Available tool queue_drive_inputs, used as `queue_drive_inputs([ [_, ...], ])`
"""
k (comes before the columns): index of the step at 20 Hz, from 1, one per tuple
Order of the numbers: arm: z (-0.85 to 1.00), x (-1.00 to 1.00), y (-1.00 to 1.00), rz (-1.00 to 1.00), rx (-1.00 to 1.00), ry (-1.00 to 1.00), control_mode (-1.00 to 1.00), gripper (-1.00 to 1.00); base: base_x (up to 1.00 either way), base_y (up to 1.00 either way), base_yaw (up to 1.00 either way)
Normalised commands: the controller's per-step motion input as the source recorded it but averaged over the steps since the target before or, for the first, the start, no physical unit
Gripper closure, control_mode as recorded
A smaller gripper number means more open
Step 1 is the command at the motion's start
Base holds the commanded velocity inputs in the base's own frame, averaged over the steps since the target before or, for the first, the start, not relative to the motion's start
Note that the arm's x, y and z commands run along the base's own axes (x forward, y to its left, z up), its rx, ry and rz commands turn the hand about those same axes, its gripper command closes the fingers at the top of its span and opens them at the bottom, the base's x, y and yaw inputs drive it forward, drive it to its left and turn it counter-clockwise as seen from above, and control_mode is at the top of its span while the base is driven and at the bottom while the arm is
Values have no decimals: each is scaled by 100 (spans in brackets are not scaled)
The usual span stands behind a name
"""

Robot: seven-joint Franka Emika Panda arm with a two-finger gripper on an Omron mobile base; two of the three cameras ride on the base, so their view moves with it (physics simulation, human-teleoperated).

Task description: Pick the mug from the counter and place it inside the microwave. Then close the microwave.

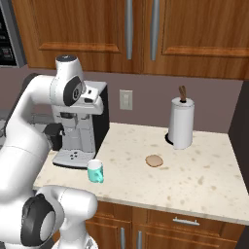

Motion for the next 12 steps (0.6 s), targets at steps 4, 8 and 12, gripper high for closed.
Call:
queue_drive_inputs([
  [4, 0, -21, -1, 0, 0, 0, -100, -100, 0, 0, 0],
  [8, -2, -36, 0, 0, 0, -6, -100, -100, 0, 0, 0],
  [12, 0, -67, -7, 0, 0, -1, -100, -100, 0, 0, 0],
])
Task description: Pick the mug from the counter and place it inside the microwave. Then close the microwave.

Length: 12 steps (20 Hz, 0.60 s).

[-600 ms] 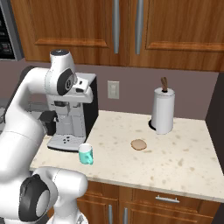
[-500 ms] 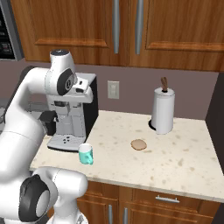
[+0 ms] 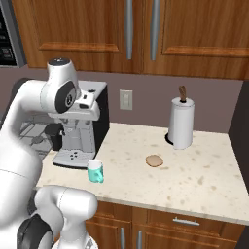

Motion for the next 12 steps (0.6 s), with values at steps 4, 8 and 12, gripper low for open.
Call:
queue_drive_inputs([
  [4, -4, -58, -24, 3, 0, 0, -100, -100, 0, 0, 0],
  [8, -19, -42, -29, 3, 0, 0, -100, -100, 0, 0, 0],
  [12, -25, -21, -29, 3, 0, 0, -100, -100, 0, 0, 0],
])
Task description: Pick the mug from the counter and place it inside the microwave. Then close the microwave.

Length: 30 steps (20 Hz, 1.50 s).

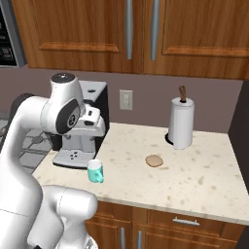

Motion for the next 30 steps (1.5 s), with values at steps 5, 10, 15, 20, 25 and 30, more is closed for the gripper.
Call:
queue_drive_inputs([
  [5, -32, 0, -17, 8, 0, 0, -100, -100, 0, 0, 0],
  [10, -30, 5, -1, 12, 0, -2, -100, -100, 0, 0, 0],
  [15, -30, 3, 0, 12, 0, 0, -100, -100, 0, 0, 0],
  [20, -37, 0, 0, 7, 0, 2, -100, -100, 0, 0, 0],
  [25, -27, 0, 0, 4, 0, 5, -100, -100, 0, 0, 0],
  [30, -27, 0, -5, 0, 0, 3, -100, -100, 0, 0, 0],
])
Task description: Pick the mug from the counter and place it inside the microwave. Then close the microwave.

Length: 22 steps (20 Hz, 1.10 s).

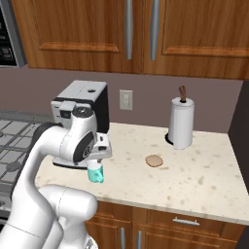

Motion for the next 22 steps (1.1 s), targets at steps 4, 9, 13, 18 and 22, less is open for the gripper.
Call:
queue_drive_inputs([
  [4, -15, 0, -20, 0, 0, 0, -100, -100, 0, 0, 0],
  [9, -9, 10, -20, 0, 0, 0, -100, -100, 0, 0, 0],
  [13, -11, 21, -4, 0, 0, 0, -100, -100, 0, 0, 0],
  [18, -11, 36, 0, 1, 0, 0, -100, -100, 0, 0, 0],
  [22, -13, 26, 0, 2, 0, 0, -100, -100, 0, 0, 0],
])
